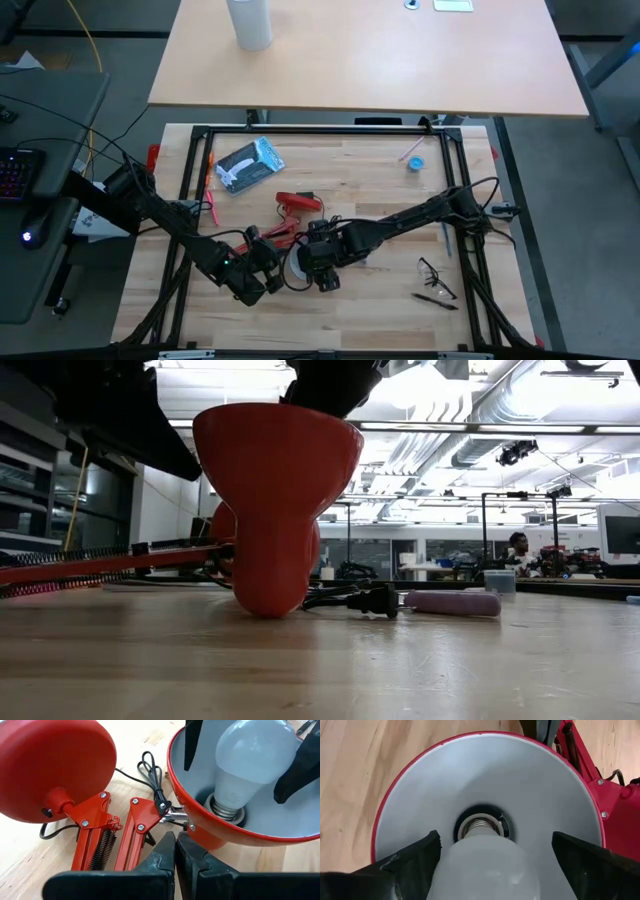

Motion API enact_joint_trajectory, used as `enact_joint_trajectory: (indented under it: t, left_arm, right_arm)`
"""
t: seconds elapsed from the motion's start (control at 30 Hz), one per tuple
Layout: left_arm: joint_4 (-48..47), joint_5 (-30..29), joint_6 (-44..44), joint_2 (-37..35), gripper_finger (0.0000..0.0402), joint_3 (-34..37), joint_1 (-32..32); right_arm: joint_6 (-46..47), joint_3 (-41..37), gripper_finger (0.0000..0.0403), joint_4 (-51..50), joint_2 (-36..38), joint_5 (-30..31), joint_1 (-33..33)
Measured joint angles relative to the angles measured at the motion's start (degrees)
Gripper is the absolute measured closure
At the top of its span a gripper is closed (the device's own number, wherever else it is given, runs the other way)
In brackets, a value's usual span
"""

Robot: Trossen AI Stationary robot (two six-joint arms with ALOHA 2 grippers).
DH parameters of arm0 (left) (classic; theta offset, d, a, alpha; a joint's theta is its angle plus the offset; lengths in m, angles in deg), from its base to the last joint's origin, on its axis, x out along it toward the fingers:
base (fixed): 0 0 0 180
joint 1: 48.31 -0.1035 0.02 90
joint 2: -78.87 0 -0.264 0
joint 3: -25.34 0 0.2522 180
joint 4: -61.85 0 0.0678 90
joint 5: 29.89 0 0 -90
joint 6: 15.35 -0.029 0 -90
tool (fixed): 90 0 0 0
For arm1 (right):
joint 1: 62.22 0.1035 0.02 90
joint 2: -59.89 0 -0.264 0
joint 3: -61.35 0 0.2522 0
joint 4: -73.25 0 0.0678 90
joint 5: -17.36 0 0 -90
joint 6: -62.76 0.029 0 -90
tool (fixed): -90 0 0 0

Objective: Screw lightbulb
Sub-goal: Insert the lightbulb into the red desk lamp

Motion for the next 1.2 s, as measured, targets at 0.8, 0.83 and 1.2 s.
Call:
enact_joint_trajectory:
  t: [0.8,0.83,1.2]
  left_arm:
    - [-0.89,0.01,0.65,0.01,0.0401,0.0,0.0]
    - [-0.89,0.0,0.66,0.01,0.0401,0.0,0.0]
    - [-0.23,0.81,-2.0,0.03,0.0401,0.0,-0.32]
  right_arm:
    - [5.98,20.19,0.0035,-28.25,0.07,-1.59,0.02]
    - [6.44,20.19,0.0042,-29.6,0.07,-1.46,0.52]
    - [12.28,18.58,0.0381,-27.74,-0.33,0.65,4.81]
